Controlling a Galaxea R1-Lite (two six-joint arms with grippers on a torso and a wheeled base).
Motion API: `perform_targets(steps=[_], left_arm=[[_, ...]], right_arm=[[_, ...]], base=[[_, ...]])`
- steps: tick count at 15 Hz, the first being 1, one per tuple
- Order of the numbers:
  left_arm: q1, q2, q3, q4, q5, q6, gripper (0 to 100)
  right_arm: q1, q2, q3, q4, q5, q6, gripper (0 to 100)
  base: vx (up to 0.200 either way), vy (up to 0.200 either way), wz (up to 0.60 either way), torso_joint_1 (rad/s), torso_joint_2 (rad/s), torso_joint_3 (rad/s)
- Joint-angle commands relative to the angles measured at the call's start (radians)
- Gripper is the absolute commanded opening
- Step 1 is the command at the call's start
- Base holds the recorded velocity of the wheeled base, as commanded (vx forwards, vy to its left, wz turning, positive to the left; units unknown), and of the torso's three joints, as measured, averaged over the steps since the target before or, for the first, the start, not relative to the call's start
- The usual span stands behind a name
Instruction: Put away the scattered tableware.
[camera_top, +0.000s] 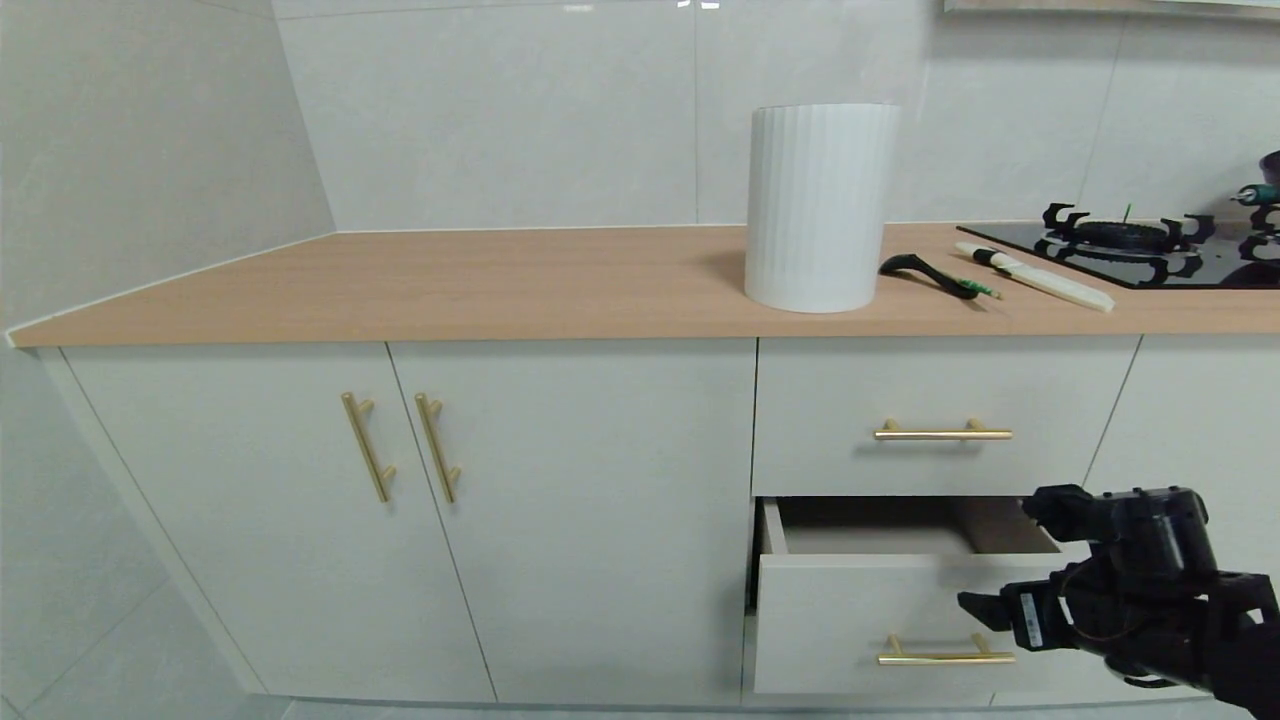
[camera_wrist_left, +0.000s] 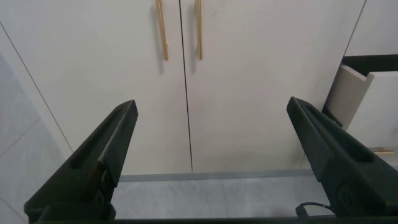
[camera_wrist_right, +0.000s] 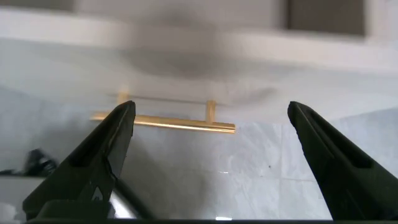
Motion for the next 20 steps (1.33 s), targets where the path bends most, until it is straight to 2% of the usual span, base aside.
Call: perform_targets(steps=[1,5,13,20], left_arm=[[0.000,0.000,0.000,0.000,0.000,0.000,100],[0.000,0.000,0.000,0.000,0.000,0.000,100],[0.000,0.000,0.000,0.000,0.000,0.000,100],[0.000,0.000,0.000,0.000,0.000,0.000,100]], right_arm=[[0.022,-0.131,-0.103,0.062,-0.001,0.001,100],[0.022,-0.013,-0.149,0.013,-0.015,0.016,100],[0.030,0.263,-0.165,-0.244,-0.061,0.068,100],[0.031,0.271,-0.161,-0.236,-0.061,0.065,100]], base=[[0.000,0.000,0.00,0.000,0.00,0.000],[0.000,0.000,0.00,0.000,0.00,0.000],[0.000,0.000,0.00,0.000,0.00,0.000],[0.000,0.000,0.00,0.000,0.00,0.000]])
